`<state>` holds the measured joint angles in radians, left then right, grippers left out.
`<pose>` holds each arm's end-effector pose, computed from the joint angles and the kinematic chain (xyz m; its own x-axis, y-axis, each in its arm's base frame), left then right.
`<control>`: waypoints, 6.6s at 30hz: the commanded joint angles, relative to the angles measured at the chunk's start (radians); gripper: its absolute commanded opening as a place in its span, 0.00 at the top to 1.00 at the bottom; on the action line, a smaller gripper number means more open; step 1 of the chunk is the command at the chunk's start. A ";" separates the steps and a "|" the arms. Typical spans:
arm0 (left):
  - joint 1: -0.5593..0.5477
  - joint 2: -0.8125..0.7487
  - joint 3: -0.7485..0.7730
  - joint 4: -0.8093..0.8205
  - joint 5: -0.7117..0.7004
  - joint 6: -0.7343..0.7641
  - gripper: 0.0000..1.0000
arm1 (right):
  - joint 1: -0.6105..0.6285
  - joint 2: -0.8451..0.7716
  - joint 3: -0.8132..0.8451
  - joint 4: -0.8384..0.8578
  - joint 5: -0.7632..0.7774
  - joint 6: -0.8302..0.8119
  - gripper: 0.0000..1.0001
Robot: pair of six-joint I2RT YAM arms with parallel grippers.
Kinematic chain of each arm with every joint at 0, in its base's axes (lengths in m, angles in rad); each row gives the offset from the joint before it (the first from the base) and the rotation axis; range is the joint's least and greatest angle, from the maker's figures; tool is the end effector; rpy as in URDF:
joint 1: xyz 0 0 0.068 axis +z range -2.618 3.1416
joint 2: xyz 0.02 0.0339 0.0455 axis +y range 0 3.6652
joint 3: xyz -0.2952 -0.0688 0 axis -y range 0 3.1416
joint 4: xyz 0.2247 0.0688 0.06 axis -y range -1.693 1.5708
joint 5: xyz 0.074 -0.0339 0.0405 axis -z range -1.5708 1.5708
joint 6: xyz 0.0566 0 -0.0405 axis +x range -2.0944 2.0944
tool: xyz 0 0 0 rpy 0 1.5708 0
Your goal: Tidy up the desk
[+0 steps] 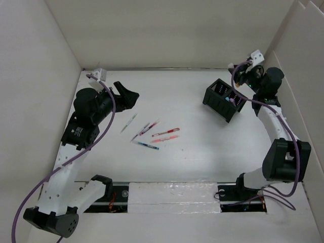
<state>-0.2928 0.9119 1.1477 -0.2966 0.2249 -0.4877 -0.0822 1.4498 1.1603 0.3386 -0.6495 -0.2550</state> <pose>0.1617 -0.0619 0.4499 -0.2831 -0.3918 -0.8754 0.4096 0.7760 -0.4797 0.3375 0.0065 0.4057 0.1827 -0.2166 -0.9590 -0.5069 0.8150 -0.2807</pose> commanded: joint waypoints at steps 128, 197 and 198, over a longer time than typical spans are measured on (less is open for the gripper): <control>-0.060 0.028 0.382 0.034 -0.256 0.080 0.31 | 0.937 1.192 1.253 -1.182 0.146 -0.702 0.77; -0.060 0.117 0.187 0.091 -0.071 0.072 0.30 | -0.025 0.360 -0.120 1.086 -0.191 0.632 1.00; -0.060 0.117 0.184 0.093 -0.068 0.074 0.30 | -0.036 0.362 -0.126 1.090 -0.191 0.634 1.00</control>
<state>-0.3477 1.0321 1.3460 -0.2653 0.1257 -0.4198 -0.0887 1.8378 1.0515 1.2549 -0.8234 0.3683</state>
